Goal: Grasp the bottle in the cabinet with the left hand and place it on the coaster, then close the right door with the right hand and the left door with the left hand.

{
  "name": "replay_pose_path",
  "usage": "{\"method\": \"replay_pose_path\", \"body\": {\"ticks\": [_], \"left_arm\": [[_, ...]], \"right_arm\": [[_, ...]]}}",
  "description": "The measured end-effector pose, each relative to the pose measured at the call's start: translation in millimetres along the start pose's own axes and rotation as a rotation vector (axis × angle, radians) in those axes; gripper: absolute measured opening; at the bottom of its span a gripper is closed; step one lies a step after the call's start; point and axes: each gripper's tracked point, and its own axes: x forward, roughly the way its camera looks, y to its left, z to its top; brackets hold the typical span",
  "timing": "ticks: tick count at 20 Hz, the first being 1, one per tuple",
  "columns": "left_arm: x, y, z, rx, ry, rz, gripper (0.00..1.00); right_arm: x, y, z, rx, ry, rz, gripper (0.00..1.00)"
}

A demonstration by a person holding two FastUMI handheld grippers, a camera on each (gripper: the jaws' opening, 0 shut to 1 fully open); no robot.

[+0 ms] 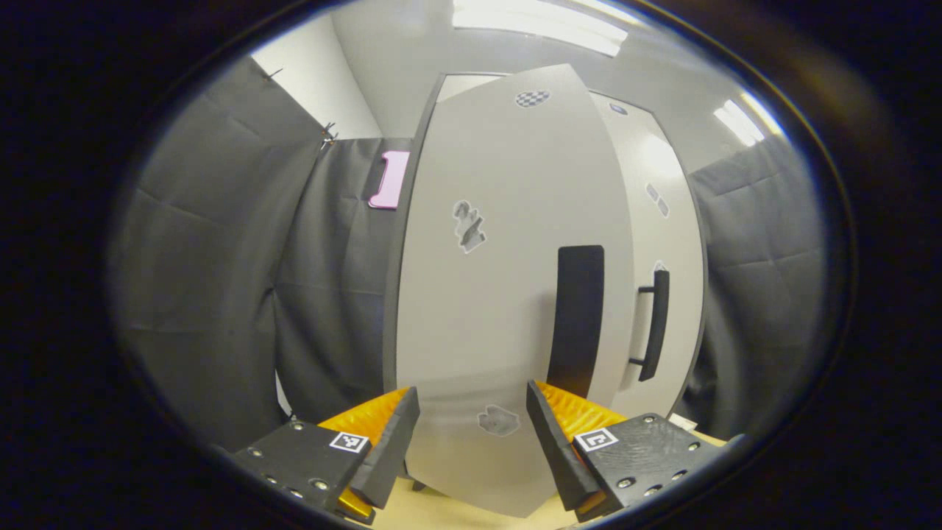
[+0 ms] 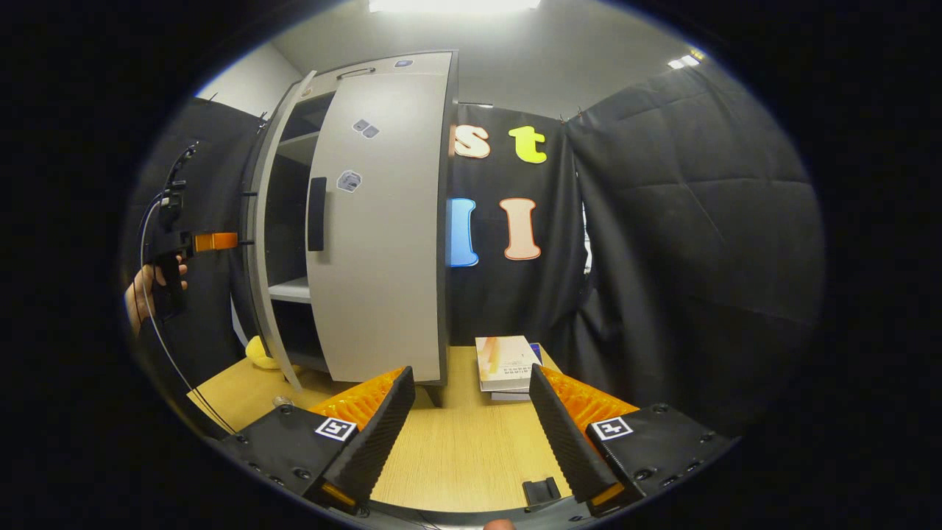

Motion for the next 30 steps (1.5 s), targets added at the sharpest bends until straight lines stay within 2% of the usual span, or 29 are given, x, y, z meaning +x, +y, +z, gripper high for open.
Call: {"method": "replay_pose_path", "body": {"ticks": [4, 6, 9, 10, 14, 15, 17, 18, 19, 20, 21, 26, 27, 30], "left_arm": [[-14.9, -1.3, -0.6, 0.014, -0.017, 0.015, 0.86], [-31.2, 4.2, 0.8, 0.042, -0.024, 0.047, 0.86], [-70.1, 12.8, 4.6, 0.094, -0.041, 0.088, 0.86], [-82.4, 15.2, 5.3, 0.103, -0.042, 0.099, 0.86], [-126.9, 23.8, -0.9, 0.100, -0.026, 0.121, 0.86], [-137.8, 25.1, -1.4, 0.104, -0.030, 0.120, 0.86], [-155.8, 30.2, -3.3, 0.113, -0.031, 0.112, 0.87], [-162.1, 33.3, -4.4, 0.122, -0.022, 0.108, 0.87], [-170.2, 37.5, -3.7, 0.134, -0.021, 0.112, 0.87], [-176.5, 41.3, -0.4, 0.143, -0.030, 0.114, 0.87], [-183.7, 42.3, 2.3, 0.148, -0.036, 0.114, 0.86], [-224.3, 56.4, 10.4, 0.156, -0.057, 0.114, 0.87], [-232.2, 59.4, 12.3, 0.160, -0.061, 0.116, 0.87], [-249.3, 70.4, 8.4, 0.164, -0.055, 0.126, 0.87]], "right_arm": [[7.4, 7.6, 5.6, 0.013, -0.023, 0.053, 1.00], [11.9, 13.7, 13.4, 0.028, -0.045, 0.088, 1.00], [13.5, 24.7, 23.8, 0.035, -0.072, 0.148, 0.97], [12.6, 26.3, 28.6, 0.032, -0.083, 0.157, 1.00], [2.5, 42.1, 47.2, 0.037, -0.121, 0.188, 0.97], [-1.2, 45.2, 51.7, 0.036, -0.132, 0.187, 1.00], [-9.0, 51.5, 58.7, 0.040, -0.149, 0.177, 1.00], [-14.1, 57.1, 60.2, 0.047, -0.151, 0.184, 0.96], [-19.4, 65.8, 63.0, 0.048, -0.156, 0.196, 0.99], [-25.7, 67.6, 67.6, 0.042, -0.168, 0.192, 0.96], [-30.7, 67.2, 72.7, 0.036, -0.182, 0.177, 0.99], [-51.9, 85.6, 82.7, 0.031, -0.215, 0.169, 0.99], [-55.3, 90.0, 84.6, 0.030, -0.221, 0.171, 0.96], [-63.2, 97.1, 87.9, 0.029, -0.237, 0.171, 0.99]]}}
